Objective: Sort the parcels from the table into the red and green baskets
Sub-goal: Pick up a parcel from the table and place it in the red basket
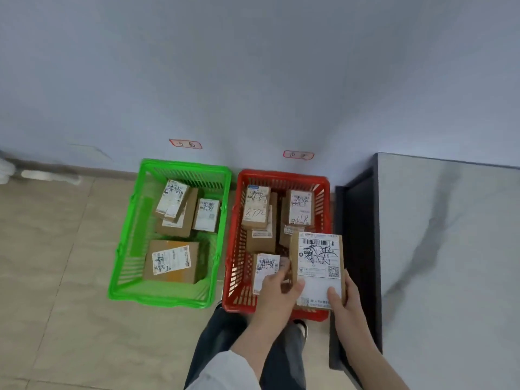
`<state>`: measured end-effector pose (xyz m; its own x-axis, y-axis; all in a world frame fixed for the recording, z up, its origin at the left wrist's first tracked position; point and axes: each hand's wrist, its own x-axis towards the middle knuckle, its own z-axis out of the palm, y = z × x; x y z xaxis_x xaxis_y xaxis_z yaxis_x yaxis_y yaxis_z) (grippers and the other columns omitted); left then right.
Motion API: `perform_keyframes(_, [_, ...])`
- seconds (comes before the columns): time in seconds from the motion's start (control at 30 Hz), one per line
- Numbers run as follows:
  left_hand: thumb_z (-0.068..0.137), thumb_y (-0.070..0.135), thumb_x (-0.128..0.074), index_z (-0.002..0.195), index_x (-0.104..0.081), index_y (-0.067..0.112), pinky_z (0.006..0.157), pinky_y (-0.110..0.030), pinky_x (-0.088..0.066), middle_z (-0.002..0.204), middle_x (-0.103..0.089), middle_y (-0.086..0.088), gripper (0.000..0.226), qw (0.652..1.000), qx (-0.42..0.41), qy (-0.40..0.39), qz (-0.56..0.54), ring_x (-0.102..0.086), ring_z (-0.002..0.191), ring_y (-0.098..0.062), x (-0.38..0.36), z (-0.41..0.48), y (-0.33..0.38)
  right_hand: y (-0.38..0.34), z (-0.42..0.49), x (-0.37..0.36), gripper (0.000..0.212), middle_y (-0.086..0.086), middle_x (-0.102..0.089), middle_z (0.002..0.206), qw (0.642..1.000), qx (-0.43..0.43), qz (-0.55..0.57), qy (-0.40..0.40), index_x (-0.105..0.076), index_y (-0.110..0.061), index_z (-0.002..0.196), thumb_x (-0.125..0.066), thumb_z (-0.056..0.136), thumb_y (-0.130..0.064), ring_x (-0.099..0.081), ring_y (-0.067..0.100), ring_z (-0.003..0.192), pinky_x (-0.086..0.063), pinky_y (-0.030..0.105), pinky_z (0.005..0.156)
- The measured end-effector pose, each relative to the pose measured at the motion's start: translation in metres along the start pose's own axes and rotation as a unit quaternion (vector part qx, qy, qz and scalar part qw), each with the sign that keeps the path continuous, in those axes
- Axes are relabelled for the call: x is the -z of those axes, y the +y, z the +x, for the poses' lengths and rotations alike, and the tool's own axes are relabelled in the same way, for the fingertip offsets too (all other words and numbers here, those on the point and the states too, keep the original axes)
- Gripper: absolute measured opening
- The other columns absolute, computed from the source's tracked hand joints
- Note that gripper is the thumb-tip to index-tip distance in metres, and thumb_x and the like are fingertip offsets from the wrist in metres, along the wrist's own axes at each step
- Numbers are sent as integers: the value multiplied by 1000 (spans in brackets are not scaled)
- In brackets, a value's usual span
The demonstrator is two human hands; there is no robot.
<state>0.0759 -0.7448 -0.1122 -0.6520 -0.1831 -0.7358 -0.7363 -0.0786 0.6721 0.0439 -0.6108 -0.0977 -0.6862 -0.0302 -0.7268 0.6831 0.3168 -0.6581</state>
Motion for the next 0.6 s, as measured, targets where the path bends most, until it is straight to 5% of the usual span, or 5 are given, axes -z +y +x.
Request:
perform_keyframes(0.1, [92,34,-55,136,-45,34,88,-20,-47,127,-56,7,45,998,22,1,54,-60,107,-6,-12,76,-55,55,77,-15,57,5,-45,139,999,-12,-30,-5,-18,-23,147,-44,97,-15,-52,22,118,-51,37,89])
perform_keyframes(0.27, [93,23,-57,119,-48,34,74,-7,-47,109,-58,21,30,994,47,16,94,-57,83,8,-36,153,-133,144,163,-29,57,-2,-38,144,994,-9,-106,-9,-17,-25,148,-42,98,-14,-43,14,125,-35,27,99])
perform_keyframes(0.43, [82,36,-69,122,-51,24,88,-32,-52,113,-60,11,46,977,61,17,203,-62,99,-13,-49,192,-177,194,197,-28,57,-6,-34,141,988,-30,-146,-28,-14,-21,149,-38,98,-10,-37,7,122,-29,20,95])
perform_keyframes(0.6, [86,38,-62,123,-52,20,85,-32,-48,118,-49,1,43,935,37,27,353,-59,102,-21,-60,204,-181,211,211,-31,68,-12,-31,139,981,-42,-183,-40,-3,-25,150,-41,97,-6,-39,7,124,-33,24,101])
